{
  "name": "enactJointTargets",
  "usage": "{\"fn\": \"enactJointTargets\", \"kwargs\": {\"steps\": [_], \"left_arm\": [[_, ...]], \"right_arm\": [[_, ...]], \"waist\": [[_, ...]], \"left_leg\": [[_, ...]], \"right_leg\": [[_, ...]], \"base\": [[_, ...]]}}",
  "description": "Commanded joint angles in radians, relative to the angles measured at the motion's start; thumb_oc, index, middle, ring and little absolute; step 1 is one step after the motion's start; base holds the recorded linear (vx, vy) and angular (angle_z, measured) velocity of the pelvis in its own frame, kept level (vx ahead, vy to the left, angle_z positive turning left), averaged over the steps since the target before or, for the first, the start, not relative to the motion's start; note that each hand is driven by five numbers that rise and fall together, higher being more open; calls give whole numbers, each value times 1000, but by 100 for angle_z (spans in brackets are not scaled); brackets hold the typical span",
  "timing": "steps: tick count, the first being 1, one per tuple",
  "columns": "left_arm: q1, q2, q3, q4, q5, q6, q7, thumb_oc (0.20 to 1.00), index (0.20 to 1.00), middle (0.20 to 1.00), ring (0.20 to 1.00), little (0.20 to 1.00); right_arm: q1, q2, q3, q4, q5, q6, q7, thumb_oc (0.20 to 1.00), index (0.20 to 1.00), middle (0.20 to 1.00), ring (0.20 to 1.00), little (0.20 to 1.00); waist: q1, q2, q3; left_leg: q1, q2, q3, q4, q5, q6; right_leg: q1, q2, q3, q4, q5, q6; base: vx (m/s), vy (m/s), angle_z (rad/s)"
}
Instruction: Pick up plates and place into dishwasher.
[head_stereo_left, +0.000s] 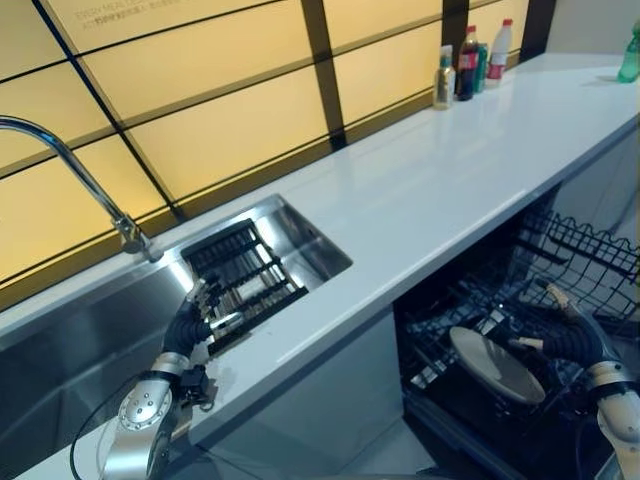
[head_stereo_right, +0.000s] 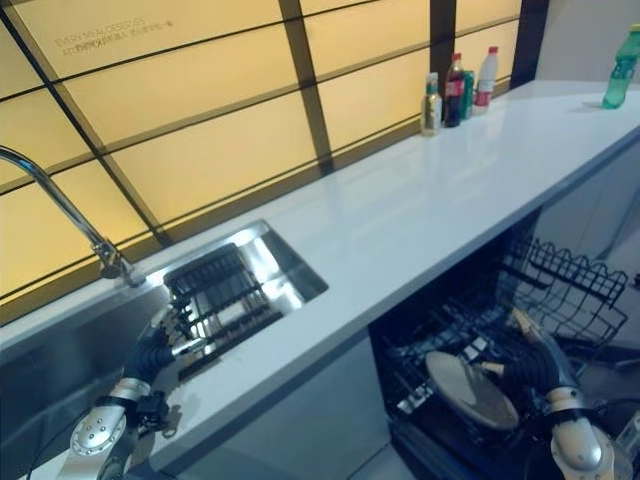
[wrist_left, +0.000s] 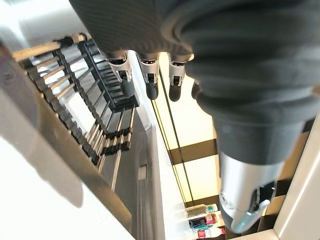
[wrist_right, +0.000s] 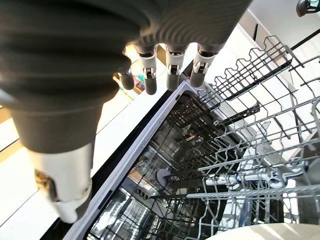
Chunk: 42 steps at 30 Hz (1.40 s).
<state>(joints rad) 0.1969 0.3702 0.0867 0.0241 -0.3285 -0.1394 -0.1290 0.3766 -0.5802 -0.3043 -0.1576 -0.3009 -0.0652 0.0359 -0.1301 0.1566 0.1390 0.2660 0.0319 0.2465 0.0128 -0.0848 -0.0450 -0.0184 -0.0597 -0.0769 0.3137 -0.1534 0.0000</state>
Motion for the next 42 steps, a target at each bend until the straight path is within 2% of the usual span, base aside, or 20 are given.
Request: {"fn": "enactJointTargets", "kwargs": {"steps": [1, 4, 5, 7, 8, 9, 11, 13, 14, 16, 18, 19, 22, 25, 29, 35, 37, 39, 42], "left_arm": [[-56, 38, 4, 25, -25, -31, 32, 1000, 1000, 1000, 1000, 1000], [-56, 37, 12, 38, -39, -32, 36, 1000, 1000, 1000, 1000, 1000], [-48, 34, 20, 43, -37, -42, 33, 1000, 1000, 1000, 1000, 1000], [-33, 34, 36, 41, -38, -52, 31, 1000, 1000, 1000, 1000, 1000], [-15, 36, 53, 28, -42, -56, 34, 1000, 1000, 1000, 1000, 1000], [-3, 37, 68, 18, -48, -56, 31, 1000, 1000, 1000, 1000, 1000], [15, 40, 88, -1, -57, -55, 28, 1000, 1000, 1000, 1000, 1000], [29, 44, 104, -17, -65, -53, 33, 1000, 1000, 1000, 1000, 1000], [33, 44, 111, -20, -70, -48, 39, 1000, 1000, 1000, 1000, 1000], [30, 44, 120, -19, -81, -38, 53, 1000, 1000, 1000, 1000, 1000], [21, 46, 120, -7, -92, -41, 62, 1000, 1000, 1000, 1000, 1000], [15, 48, 115, -4, -100, -41, 70, 1000, 1000, 1000, 1000, 1000], [-1, 54, 103, -5, -105, -35, 79, 1000, 1000, 1000, 1000, 1000], [-26, 78, 97, -18, -85, -35, 93, 1000, 1000, 1000, 1000, 1000], [-40, 109, 114, -53, -17, -51, 153, 1000, 1000, 1000, 1000, 1000], [-62, 205, 148, -47, 63, -100, 168, 1000, 1000, 1000, 1000, 1000], [-69, 224, 152, -47, 80, -102, 167, 1000, 1000, 1000, 1000, 1000], [-88, 268, 154, -46, 126, -86, 174, 1000, 1000, 1000, 1000, 1000], [-124, 296, 132, -11, 121, -54, 188, 1000, 1000, 1000, 1000, 1000]], "right_arm": [[-37, -39, 10, -79, 41, -61, -36, 1000, 1000, 1000, 1000, 1000], [-40, -29, 30, -76, 43, -66, -43, 1000, 1000, 1000, 1000, 1000], [-44, -24, 46, -74, 44, -68, -54, 1000, 1000, 1000, 1000, 1000], [-56, -19, 64, -76, 50, -61, -60, 1000, 1000, 1000, 1000, 1000], [-63, -17, 76, -80, 55, -58, -59, 1000, 1000, 1000, 1000, 1000], [-66, -14, 83, -79, 55, -59, -60, 1000, 1000, 1000, 1000, 1000], [-62, -9, 85, -79, 53, -60, -61, 1000, 1000, 1000, 1000, 1000], [-49, -10, 78, -84, 67, -62, -58, 1000, 1000, 1000, 1000, 1000], [-46, -16, 75, -86, 75, -60, -50, 1000, 1000, 1000, 1000, 1000], [-48, -34, 73, -90, 87, -48, -40, 1000, 1000, 1000, 1000, 1000], [-53, -57, 74, -85, 98, -37, -44, 1000, 1000, 1000, 1000, 1000], [-57, -72, 79, -79, 105, -26, -54, 1000, 1000, 1000, 1000, 1000], [-46, -75, 77, -63, 125, -14, -80, 1000, 1000, 1000, 1000, 1000], [-38, -57, 80, -55, 158, 1, -105, 1000, 1000, 1000, 1000, 1000], [-35, -33, 112, -60, 158, 0, -150, 1000, 1000, 1000, 1000, 1000], [-79, -31, 185, -49, 138, 29, -190, 1000, 1000, 1000, 1000, 1000], [-90, -31, 199, -46, 138, 38, -197, 1000, 1000, 1000, 1000, 1000], [-107, -39, 221, -46, 136, 53, -206, 1000, 1000, 1000, 1000, 1000], [-139, -53, 254, -31, 134, 71, -234, 1000, 1000, 1000, 1000, 1000]], "waist": [[-17, -78, -41], [-7, -95, -38], [8, -103, -27], [33, -112, -19], [54, -115, -11], [67, -120, -9], [83, -123, -6], [97, -120, -1], [103, -118, 1], [107, -112, 10], [103, -105, 18], [102, -103, 19], [93, -105, 21], [93, -121, 26], [106, -138, 42], [136, -143, 55], [141, -145, 55], [148, -147, 53], [153, -148, 59]], "left_leg": [[-138, -5, -1, 310, -35, 18], [-204, -1, -43, 434, 3, 11], [-236, -30, -107, 483, 8, 18], [-256, -78, -188, 453, 16, 34], [-256, -104, -252, 381, 24, 44], [-252, -108, -280, 325, 33, 45], [-247, -88, -327, 214, 86, 31], [-260, -54, -388, 110, 192, 5], [-266, -36, -416, 72, 227, -5], [-267, -10, -436, 41, 254, -15], [-264, -4, -428, 47, 233, -17], [-255, -8, -423, 48, 189, -14], [-239, -24, -391, 53, 117, -7], [-238, -53, -365, 78, 72, 15], [-232, -80, -343, 98, 35, 45], [-234, -78, -271, 127, 6, 67], [-234, -78, -259, 128, 2, 71], [-240, -79, -237, 129, -7, 76], [-259, -82, -218, 143, -16, 81]], "right_leg": [[132, -6, -22, -216, 49, 7], [128, 1, -13, -194, 45, -12], [131, 9, 10, -174, 40, -16], [130, 20, 49, -159, 40, -12], [136, 39, 82, -151, 31, -7], [140, 48, 98, -148, 22, -4], [151, 61, 114, -149, 14, -1], [164, 75, 134, -159, 18, 2], [174, 77, 148, -164, 17, 4], [186, 72, 164, -164, 9, 6], [191, 58, 170, -152, -7, 10], [187, 43, 168, -140, -18, 15], [178, 6, 143, -122, -23, 32], [153, -33, 131, -106, -10, 71], [113, -73, 104, -86, -2, 98], [74, -124, 29, -63, 31, 135], [71, -131, 24, -64, 38, 140], [69, -143, 12, -75, 48, 144], [50, -152, 9, -78, 57, 147]], "base": [[36, -143, -6], [16, -111, -26], [7, -74, -27], [40, -31, -26], [85, 11, -54], [106, 34, -67], [119, 63, -59], [139, 99, -28], [160, 124, -20], [199, 173, -40], [179, 253, -41], [158, 306, -40], [190, 322, -57], [174, 271, -17], [140, 199, 7], [96, 132, -15], [81, 84, -37], [95, 84, -14], [44, 68, -7]]}}
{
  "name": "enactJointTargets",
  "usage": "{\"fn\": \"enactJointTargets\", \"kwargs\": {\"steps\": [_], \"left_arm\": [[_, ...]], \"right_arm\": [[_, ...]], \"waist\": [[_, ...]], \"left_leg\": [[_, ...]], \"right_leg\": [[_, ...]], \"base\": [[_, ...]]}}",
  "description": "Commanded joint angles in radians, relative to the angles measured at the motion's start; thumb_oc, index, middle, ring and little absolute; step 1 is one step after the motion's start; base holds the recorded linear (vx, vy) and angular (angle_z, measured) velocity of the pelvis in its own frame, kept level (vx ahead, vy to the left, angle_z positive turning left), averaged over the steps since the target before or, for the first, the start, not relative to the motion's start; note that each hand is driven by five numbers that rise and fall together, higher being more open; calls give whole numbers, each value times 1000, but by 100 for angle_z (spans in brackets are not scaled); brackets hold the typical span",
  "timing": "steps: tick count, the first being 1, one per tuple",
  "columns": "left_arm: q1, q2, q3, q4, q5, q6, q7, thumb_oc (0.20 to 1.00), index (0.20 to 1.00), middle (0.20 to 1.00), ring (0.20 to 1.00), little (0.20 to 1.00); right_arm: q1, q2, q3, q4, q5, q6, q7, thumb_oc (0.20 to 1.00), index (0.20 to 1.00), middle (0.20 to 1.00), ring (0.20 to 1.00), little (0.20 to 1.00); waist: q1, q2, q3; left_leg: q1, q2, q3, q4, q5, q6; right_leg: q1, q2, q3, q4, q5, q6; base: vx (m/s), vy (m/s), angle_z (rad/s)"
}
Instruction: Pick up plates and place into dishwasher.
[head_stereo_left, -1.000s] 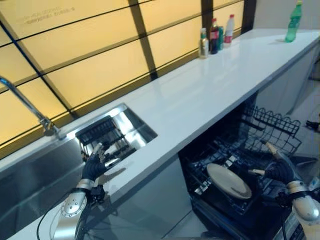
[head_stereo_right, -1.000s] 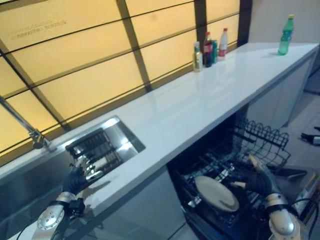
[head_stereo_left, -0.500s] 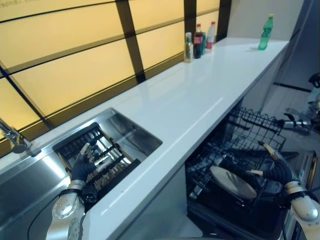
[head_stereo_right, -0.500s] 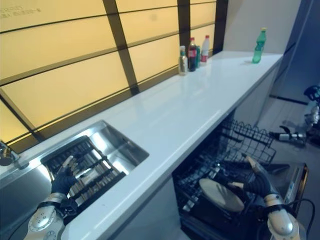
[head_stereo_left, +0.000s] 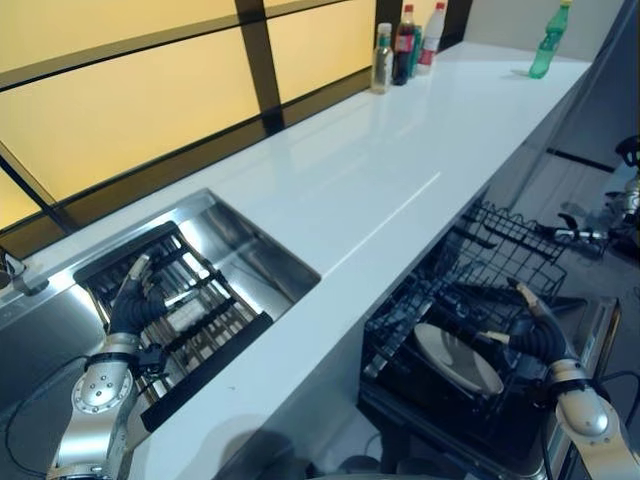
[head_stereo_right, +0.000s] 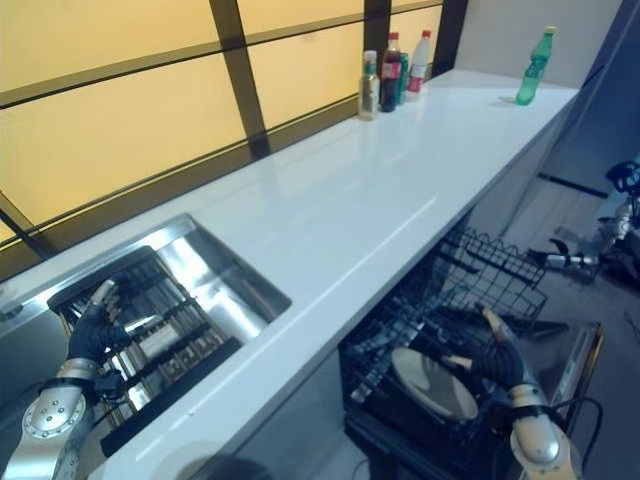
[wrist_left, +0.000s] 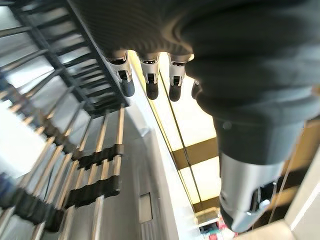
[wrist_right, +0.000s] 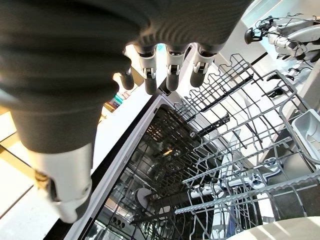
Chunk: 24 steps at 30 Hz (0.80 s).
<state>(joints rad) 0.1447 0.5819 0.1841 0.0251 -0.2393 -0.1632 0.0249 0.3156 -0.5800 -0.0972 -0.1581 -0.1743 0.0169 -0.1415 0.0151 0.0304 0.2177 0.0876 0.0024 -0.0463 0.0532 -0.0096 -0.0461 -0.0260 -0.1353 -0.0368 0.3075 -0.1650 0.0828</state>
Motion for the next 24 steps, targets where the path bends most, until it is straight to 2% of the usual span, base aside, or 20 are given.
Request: {"fn": "enactJointTargets", "kwargs": {"steps": [1, 3, 5, 7, 8, 11, 16, 20, 24], "left_arm": [[-82, 85, 27, 1, 31, -19, 41, 1000, 1000, 1000, 1000, 1000], [-99, 85, 7, 46, 45, 12, 65, 1000, 1000, 1000, 1000, 1000], [-121, 85, -19, 119, 54, 86, 86, 1000, 1000, 1000, 1000, 1000], [-157, 85, -55, 224, 25, 128, 71, 1000, 1000, 1000, 1000, 1000], [-183, 88, -79, 277, 28, 172, 66, 1000, 1000, 1000, 1000, 1000], [-289, 119, -158, 458, 2, 206, 75, 1000, 1000, 1000, 1000, 1000], [-475, 132, -207, 764, -202, 233, 71, 1000, 1000, 1000, 1000, 1000], [-528, 136, -197, 893, -274, 223, 58, 1000, 1000, 1000, 1000, 1000], [-497, 117, -165, 936, -301, 198, 60, 1000, 1000, 1000, 1000, 1000]], "right_arm": [[-88, -56, 54, -25, 5, -7, -63, 1000, 1000, 1000, 1000, 1000], [-113, -68, 70, -17, 4, 3, -77, 1000, 1000, 1000, 1000, 1000], [-145, -76, 94, -4, 3, 15, -97, 1000, 1000, 1000, 1000, 1000], [-189, -86, 125, 11, 14, 21, -127, 1000, 1000, 1000, 1000, 1000], [-218, -88, 147, 21, 21, 24, -147, 1000, 1000, 1000, 1000, 1000], [-314, -107, 211, 38, 51, 43, -195, 1000, 1000, 1000, 1000, 1000], [-446, -125, 309, 45, 81, 59, -249, 1000, 1000, 1000, 1000, 1000], [-492, -129, 343, 37, 105, 63, -278, 1000, 1000, 1000, 1000, 1000], [-489, -131, 346, 32, 110, 42, -291, 1000, 1000, 1000, 1000, 1000]], "waist": [[9, -20, -16], [13, -21, -3], [19, -23, 13], [25, -31, 40], [28, -39, 58], [27, -58, 109], [8, -90, 174], [7, -130, 199], [15, -149, 210]], "left_leg": [[-90, -53, 77, 110, -93, 83], [-119, -55, 85, 130, -97, 85], [-156, -53, 94, 156, -101, 87], [-204, -50, 97, 190, -103, 89], [-234, -46, 99, 212, -104, 89], [-325, -32, 100, 267, -100, 83], [-429, -4, 106, 314, -90, 71], [-468, 8, 105, 323, -93, 64], [-474, 12, 101, 314, -94, 64]], "right_leg": [[48, -77, -29, -69, 69, 65], [24, -78, -26, -63, 70, 66], [-1, -78, -23, -58, 73, 66], [-27, -74, -19, -54, 80, 68], [-41, -71, -19, -53, 83, 67], [-87, -59, -15, -47, 94, 60], [-147, -32, -10, -53, 97, 41], [-157, -16, -21, -86, 107, 34], [-160, -6, -34, -101, 106, 29]], "base": [[-1, 67, -19], [-38, 54, -24], [-77, 14, -23], [-135, -43, -20], [-148, -76, -12], [-207, -92, -8], [-129, -46, -8], [-60, -76, -15], [-15, -23, 2]]}}
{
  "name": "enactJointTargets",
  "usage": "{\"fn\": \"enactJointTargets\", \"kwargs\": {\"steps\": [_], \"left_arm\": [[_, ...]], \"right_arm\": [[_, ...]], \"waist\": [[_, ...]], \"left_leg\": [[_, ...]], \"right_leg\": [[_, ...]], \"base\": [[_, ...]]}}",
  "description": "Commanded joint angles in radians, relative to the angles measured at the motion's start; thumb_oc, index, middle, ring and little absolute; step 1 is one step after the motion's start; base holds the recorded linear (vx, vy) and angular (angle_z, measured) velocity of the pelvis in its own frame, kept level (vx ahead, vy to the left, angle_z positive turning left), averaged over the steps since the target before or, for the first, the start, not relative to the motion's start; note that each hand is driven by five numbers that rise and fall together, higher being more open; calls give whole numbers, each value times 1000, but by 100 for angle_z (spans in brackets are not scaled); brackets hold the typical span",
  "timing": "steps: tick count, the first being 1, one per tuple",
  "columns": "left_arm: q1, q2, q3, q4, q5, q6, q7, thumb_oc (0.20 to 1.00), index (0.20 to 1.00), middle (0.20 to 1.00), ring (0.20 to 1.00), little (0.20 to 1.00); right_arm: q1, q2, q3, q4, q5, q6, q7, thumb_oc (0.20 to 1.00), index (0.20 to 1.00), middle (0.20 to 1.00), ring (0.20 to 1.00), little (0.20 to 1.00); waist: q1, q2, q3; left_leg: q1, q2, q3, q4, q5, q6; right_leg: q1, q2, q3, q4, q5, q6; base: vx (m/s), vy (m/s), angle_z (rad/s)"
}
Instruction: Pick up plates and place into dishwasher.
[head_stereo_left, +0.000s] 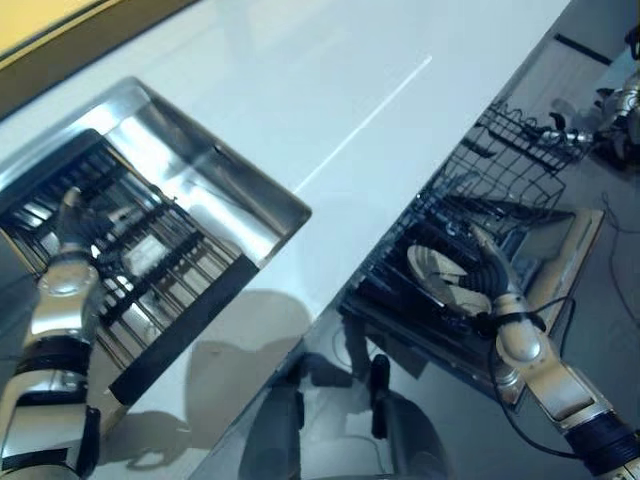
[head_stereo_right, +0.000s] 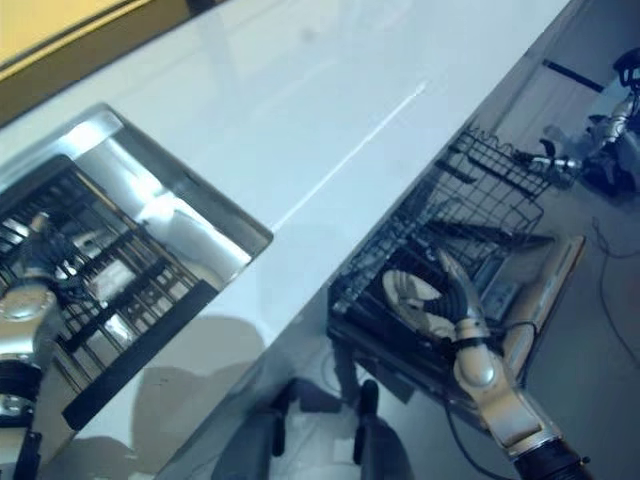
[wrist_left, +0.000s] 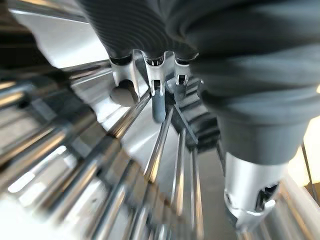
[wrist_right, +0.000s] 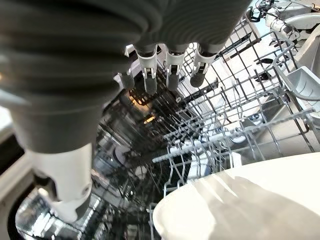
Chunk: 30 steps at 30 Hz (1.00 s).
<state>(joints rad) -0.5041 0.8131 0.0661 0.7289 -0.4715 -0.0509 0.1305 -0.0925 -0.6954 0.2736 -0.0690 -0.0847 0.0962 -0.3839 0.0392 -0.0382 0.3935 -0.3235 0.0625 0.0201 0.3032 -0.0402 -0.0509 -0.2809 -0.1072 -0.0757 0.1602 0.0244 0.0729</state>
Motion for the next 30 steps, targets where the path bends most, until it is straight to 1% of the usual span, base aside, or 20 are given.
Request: {"fn": "enactJointTargets", "kwargs": {"steps": [1, 4, 10, 15, 19, 21, 25, 27, 29, 30], "left_arm": [[164, -116, -40, 237, -61, 74, -42, 1000, 1000, 1000, 1000, 1000], [202, -118, -9, 248, -77, 60, -21, 1000, 1000, 1000, 1000, 1000], [265, -116, 57, 276, -90, 74, -17, 1000, 1000, 1000, 1000, 1000], [327, -120, 78, 306, -7, 85, 3, 1000, 1000, 1000, 1000, 1000], [360, -117, 89, 403, 35, 110, 12, 1000, 1000, 1000, 1000, 1000], [377, -114, 97, 467, 70, 130, 10, 1000, 1000, 1000, 1000, 1000], [421, -112, 116, 577, 88, 174, 33, 1000, 1000, 1000, 1000, 1000], [442, -106, 137, 624, 100, 212, 38, 1000, 1000, 1000, 1000, 1000], [473, -99, 159, 658, 122, 278, 40, 1000, 1000, 1000, 1000, 1000], [493, -101, 173, 673, 126, 300, 46, 1000, 1000, 1000, 1000, 1000]], "right_arm": [[-79, -18, -28, -60, 23, -41, -48, 1000, 1000, 1000, 1000, 1000], [-73, -20, -37, -72, 22, -46, -43, 1000, 1000, 1000, 1000, 1000], [-97, -9, -29, -64, 21, -34, -55, 1000, 1000, 1000, 1000, 1000], [-104, -4, -35, -62, 20, -30, -49, 1000, 1000, 1000, 1000, 1000], [-115, -10, -32, -68, 24, -24, -54, 1000, 1000, 1000, 1000, 1000], [-117, -20, -36, -76, 30, -15, -52, 1000, 1000, 1000, 1000, 1000], [-115, -30, -47, -87, 29, 2, -44, 1000, 1000, 1000, 1000, 1000], [-110, -38, -60, -93, 31, 3, -35, 1000, 1000, 1000, 1000, 1000], [-102, -50, -76, -100, 34, 1, -24, 1000, 1000, 1000, 1000, 1000], [-100, -53, -84, -106, 31, 3, -15, 1000, 1000, 1000, 1000, 1000]], "waist": [[-6, -83, 35], [7, -86, 36], [45, -88, 41], [69, -88, 40], [77, -90, 39], [79, -90, 35], [82, -84, 34], [83, -80, 33], [86, -71, 30], [89, -65, 28]], "left_leg": [[-63, -48, 32, 62, -63, 68], [-58, -51, 25, 53, -63, 68], [-54, -58, 0, 44, -61, 67], [-40, -62, -14, 28, -61, 70], [-30, -64, -19, 16, -61, 75], [-27, -68, -19, 12, -63, 78], [-20, -74, -24, 4, -64, 84], [-14, -79, -26, 0, -65, 87], [-6, -85, -30, -10, -65, 89], [-1, -89, -33, -16, -63, 90]], "right_leg": [[97, -34, 1, 45, -84, 38], [104, -31, -9, 42, -90, 35], [120, -30, -41, 45, -105, 27], [129, -28, -57, 48, -113, 26], [132, -27, -65, 52, -116, 26], [130, -29, -66, 56, -115, 27], [123, -32, -68, 69, -111, 29], [122, -35, -68, 74, -113, 29], [124, -39, -72, 76, -113, 29], [125, -41, -74, 77, -114, 29]], "base": [[1, -12, -8], [-2, -3, 1], [-15, -23, 9], [-20, -9, 7], [-17, 0, 2], [-16, 16, 0], [-34, 46, -4], [-31, 56, -3], [-28, 69, -1], [-18, 64, -8]]}}
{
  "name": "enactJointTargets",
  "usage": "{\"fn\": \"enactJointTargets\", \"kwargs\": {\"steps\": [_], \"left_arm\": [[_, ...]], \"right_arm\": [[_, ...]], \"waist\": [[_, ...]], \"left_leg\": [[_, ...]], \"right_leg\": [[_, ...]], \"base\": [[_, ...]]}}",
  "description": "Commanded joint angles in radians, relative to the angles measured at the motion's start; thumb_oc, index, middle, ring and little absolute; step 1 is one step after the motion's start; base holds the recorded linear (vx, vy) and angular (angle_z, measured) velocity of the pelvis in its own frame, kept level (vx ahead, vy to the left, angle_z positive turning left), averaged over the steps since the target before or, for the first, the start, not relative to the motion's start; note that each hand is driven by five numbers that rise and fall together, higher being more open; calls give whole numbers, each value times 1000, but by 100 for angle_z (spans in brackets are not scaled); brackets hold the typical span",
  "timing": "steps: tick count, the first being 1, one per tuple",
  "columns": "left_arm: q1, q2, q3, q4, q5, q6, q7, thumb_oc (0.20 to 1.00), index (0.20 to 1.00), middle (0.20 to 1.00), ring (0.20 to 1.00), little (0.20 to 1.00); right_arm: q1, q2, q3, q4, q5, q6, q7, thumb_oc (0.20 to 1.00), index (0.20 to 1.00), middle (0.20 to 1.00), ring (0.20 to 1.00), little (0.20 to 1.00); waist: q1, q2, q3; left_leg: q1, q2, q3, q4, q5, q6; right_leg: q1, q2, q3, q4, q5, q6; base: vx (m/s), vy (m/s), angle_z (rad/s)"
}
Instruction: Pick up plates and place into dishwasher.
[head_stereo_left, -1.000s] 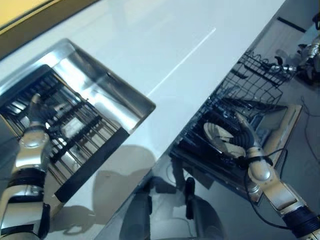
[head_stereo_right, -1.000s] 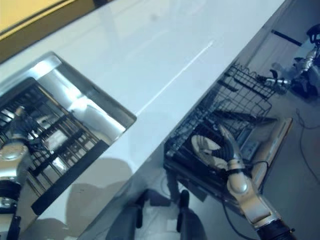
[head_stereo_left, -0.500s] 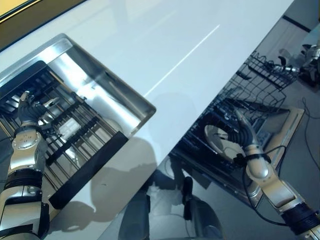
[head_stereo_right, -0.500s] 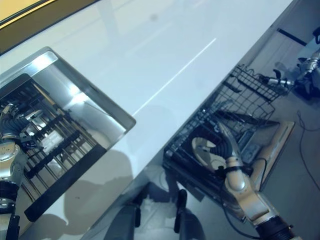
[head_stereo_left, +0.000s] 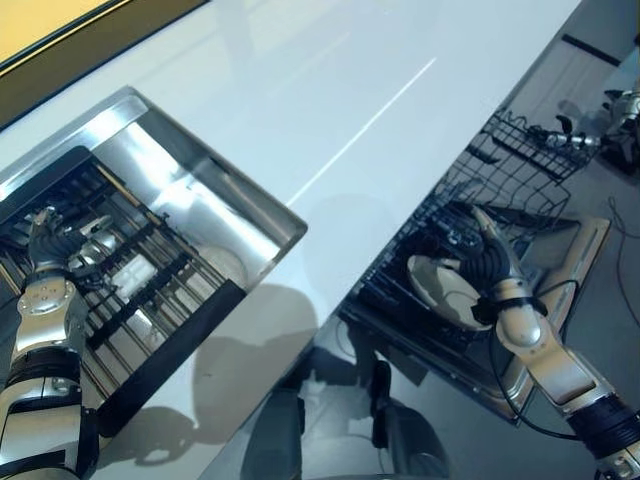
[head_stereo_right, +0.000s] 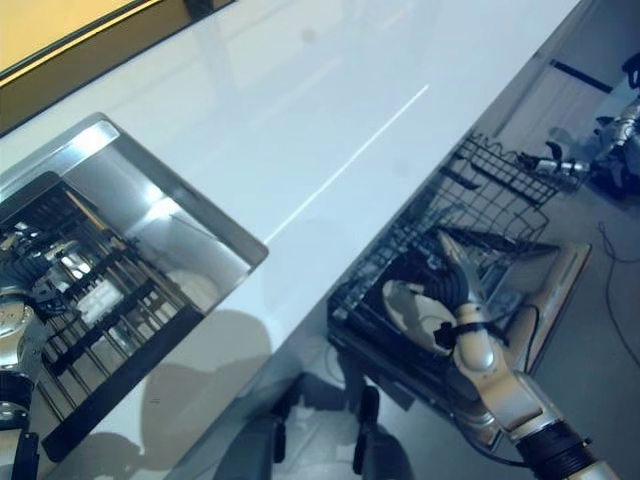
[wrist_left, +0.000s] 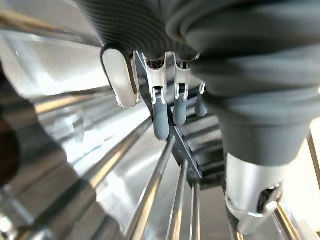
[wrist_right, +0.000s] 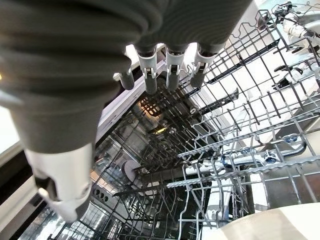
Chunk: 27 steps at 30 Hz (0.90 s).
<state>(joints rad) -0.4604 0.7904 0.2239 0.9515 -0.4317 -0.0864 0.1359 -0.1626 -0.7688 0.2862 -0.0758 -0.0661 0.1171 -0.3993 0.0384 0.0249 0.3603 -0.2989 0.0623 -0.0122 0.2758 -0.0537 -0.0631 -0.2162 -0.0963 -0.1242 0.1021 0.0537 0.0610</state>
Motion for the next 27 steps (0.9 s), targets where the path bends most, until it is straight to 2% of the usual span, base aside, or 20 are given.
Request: {"fn": "enactJointTargets", "kwargs": {"steps": [1, 4, 7, 14, 19, 23, 26, 27], "left_arm": [[457, -80, 20, 457, 84, 347, 51, 1000, 1000, 1000, 1000, 1000], [501, -79, 55, 488, 104, 432, 89, 1000, 1000, 1000, 1000, 1000], [541, -87, 81, 507, 122, 476, 118, 1000, 1000, 1000, 1000, 1000], [577, -106, 82, 504, 215, 554, 154, 1000, 1000, 1000, 1000, 1000], [596, -109, 72, 494, 249, 574, 181, 1000, 1000, 1000, 1000, 1000], [601, -113, 82, 478, 205, 527, 264, 1000, 1000, 1000, 1000, 1000], [607, -99, 149, 429, 99, 371, 410, 1000, 1000, 1000, 1000, 1000], [604, -87, 182, 386, 73, 340, 455, 1000, 1000, 1000, 1000, 1000]], "right_arm": [[-30, 19, -99, -101, 11, -17, 4, 1000, 1000, 1000, 1000, 1000], [-23, 11, -111, -103, 9, -23, 18, 1000, 1000, 1000, 1000, 1000], [-15, 4, -122, -109, 7, -22, 32, 1000, 1000, 1000, 1000, 1000], [-5, -6, -128, -112, 5, -8, 58, 1000, 1000, 1000, 1000, 1000], [10, -13, -139, -118, 8, -2, 70, 1000, 1000, 1000, 1000, 1000], [25, -10, -143, -115, 4, -4, 75, 1000, 1000, 1000, 1000, 1000], [43, -3, -149, -111, 0, -3, 83, 1000, 1000, 1000, 1000, 1000], [51, -1, -149, -113, -2, 1, 80, 1000, 1000, 1000, 1000, 1000]], "waist": [[90, -125, 60], [99, -110, 54], [106, -95, 47], [111, -68, 21], [106, -56, 2], [100, -45, -18], [102, -38, -35], [103, -36, -42]], "left_leg": [[-23, -90, -2, 8, -49, 103], [-10, -98, -10, -5, -47, 105], [2, -102, -17, -13, -45, 103], [35, -107, -25, -33, -46, 103], [58, -109, -25, -48, -47, 106], [78, -110, -24, -62, -45, 105], [96, -116, -34, -72, -45, 105], [97, -118, -39, -76, -41, 105]], "right_leg": [[62, -53, -26, 135, -143, 41], [68, -61, -33, 140, -148, 40], [72, -67, -40, 147, -156, 39], [80, -79, -50, 163, -174, 38], [85, -78, -46, 162, -179, 41], [92, -80, -42, 162, -183, 42], [96, -83, -38, 170, -189, 45], [95, -83, -37, 169, -186, 45]], "base": [[-13, 65, -10], [-7, 53, -2], [2, 46, 5], [18, 25, 8], [3, 0, -1], [31, 10, -9], [57, 3, -2], [64, -20, 0]]}}
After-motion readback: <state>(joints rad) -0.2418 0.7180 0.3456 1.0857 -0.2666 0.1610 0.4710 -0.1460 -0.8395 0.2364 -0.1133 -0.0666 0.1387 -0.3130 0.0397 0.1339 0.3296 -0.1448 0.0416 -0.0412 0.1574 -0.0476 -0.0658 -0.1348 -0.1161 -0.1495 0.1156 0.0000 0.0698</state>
